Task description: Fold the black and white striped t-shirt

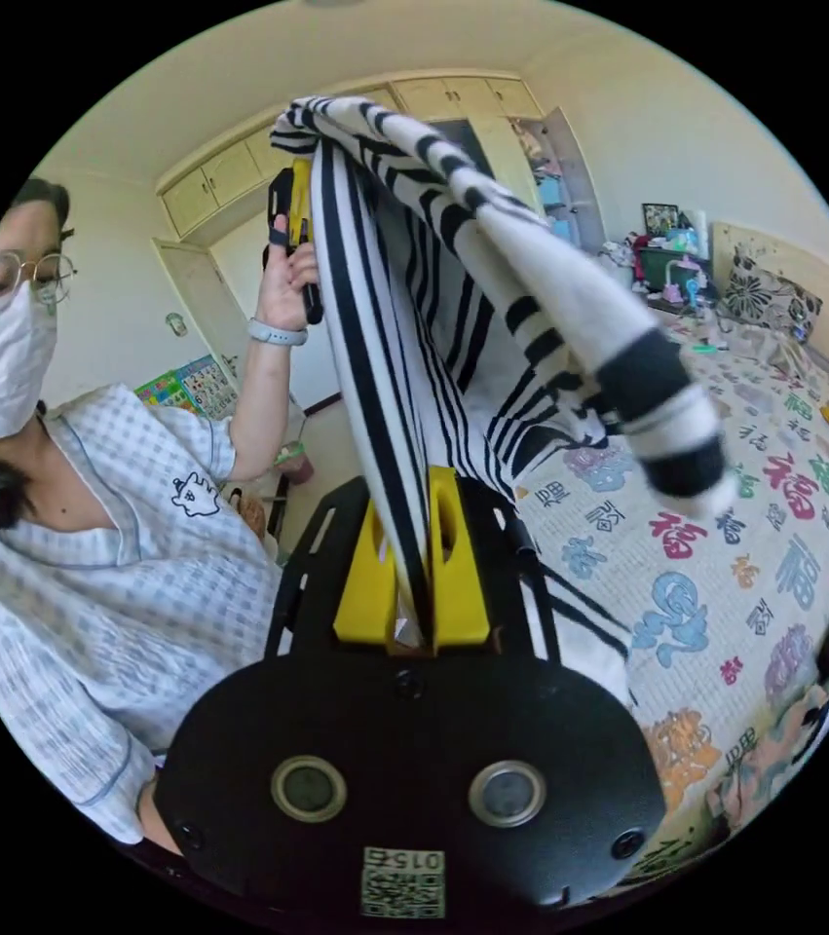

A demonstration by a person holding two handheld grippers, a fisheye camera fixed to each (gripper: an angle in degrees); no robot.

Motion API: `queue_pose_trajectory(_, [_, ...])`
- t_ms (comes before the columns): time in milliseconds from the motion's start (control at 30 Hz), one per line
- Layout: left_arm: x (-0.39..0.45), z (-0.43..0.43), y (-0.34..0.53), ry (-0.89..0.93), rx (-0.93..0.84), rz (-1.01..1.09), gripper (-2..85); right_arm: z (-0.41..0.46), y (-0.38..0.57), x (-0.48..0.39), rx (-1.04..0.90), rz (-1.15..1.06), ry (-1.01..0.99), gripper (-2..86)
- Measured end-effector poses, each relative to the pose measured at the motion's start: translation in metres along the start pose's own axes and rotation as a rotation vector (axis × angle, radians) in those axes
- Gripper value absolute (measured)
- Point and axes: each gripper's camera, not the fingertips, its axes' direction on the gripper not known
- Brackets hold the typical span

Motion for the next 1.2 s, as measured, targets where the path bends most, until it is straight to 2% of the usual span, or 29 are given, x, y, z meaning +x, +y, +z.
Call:
queue_pose_trajectory(133, [-0.019, 0.021, 0.012, -0.037, 0.012, -0.051, 0.4, -0.050, 0.032, -0.011, -0.098, 0.057, 0.214, 2.9])
queue_pose_trajectory(200, [-0.053, 0.039, 0.019, -0.115, -0.045, -0.122, 0.5, -0.064, 0.039, -0.004, -0.127, 0.093, 0.284, 2.3])
queue_pose_trajectory(300, [-0.120, 0.053, 0.030, -0.263, -0.057, -0.260, 0.5, -0.092, 0.022, 0.028, -0.233, 0.167, 0.437, 1.7])
queue_pose_trajectory(433, [-0.186, 0.050, 0.038, -0.244, 0.032, -0.412, 0.6, -0.160, -0.032, 0.068, -0.218, 0.215, 0.549, 1.3])
queue_pose_trajectory(600, [-0.200, 0.046, 0.061, -0.255, -0.017, -0.304, 1.5, -0.197, -0.068, 0.044, -0.295, 0.074, 0.738, 1.5])
queue_pose_trajectory(733, [-0.234, 0.027, 0.150, -0.261, -0.136, -0.417, 2.9, -0.157, -0.013, 0.039, -0.398, -0.012, 0.830, 2.2])
queue_pose_trajectory(800, [-0.275, 0.014, 0.240, -0.319, -0.261, -0.654, 4.7, -0.126, 0.027, 0.058, -0.459, 0.000, 0.833, 2.8])
queue_pose_trajectory(867, [-0.299, -0.001, 0.309, -0.342, -0.285, -0.865, 5.1, -0.087, 0.087, 0.097, -0.573, 0.145, 0.764, 3.9])
queue_pose_trajectory(900, [-0.306, -0.013, 0.345, -0.321, -0.227, -0.965, 5.1, -0.079, 0.102, 0.107, -0.608, 0.192, 0.729, 4.2])
queue_pose_trajectory(967, [-0.309, -0.027, 0.375, -0.319, -0.131, -1.030, 4.9, -0.068, 0.148, 0.136, -0.708, 0.364, 0.539, 5.3])
queue_pose_trajectory(1033, [-0.318, -0.026, 0.380, -0.378, -0.158, -1.026, 5.7, -0.085, 0.161, 0.149, -0.655, 0.454, 0.461, 5.6])
queue_pose_trajectory(1200, [-0.384, 0.058, 0.340, -0.454, -0.444, -0.814, 9.2, -0.178, 0.144, 0.205, -0.317, 0.578, 0.356, 6.3])
